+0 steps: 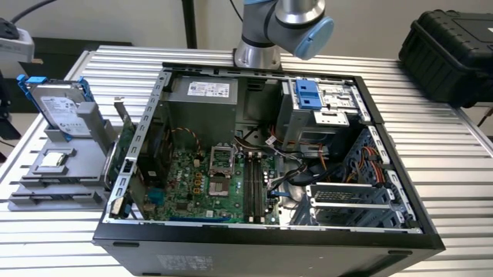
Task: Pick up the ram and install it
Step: 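Pick up the ram and move it above insertion slot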
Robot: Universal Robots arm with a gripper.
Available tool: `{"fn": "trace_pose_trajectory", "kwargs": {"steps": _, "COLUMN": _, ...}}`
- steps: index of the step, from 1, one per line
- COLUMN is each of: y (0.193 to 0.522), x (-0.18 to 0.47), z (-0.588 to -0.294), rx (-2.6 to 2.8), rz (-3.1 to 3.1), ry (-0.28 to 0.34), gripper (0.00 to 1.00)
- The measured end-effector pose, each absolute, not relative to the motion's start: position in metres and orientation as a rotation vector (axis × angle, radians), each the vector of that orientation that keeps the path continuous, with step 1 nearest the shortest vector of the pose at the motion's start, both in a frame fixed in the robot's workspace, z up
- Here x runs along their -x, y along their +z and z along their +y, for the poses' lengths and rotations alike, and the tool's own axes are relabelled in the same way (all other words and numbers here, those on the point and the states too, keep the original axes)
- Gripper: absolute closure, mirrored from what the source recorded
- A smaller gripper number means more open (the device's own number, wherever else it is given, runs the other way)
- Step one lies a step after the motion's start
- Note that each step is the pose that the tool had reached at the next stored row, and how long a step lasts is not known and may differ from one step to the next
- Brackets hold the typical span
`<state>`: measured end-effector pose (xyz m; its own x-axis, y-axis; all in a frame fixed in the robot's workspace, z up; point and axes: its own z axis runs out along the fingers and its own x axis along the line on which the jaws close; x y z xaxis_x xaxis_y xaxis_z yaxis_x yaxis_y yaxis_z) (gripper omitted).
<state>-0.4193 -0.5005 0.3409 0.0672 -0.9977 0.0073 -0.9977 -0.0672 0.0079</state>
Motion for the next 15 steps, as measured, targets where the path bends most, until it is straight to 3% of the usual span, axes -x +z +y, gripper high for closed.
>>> {"fn": "trace_pose_trajectory", "kwargs": {"steps": 15, "y": 0.3351, "x": 0.4193, "z": -0.5005, "rx": -2.285, "rz": -2.137, "ry": 0.003, "gripper": 0.0}}
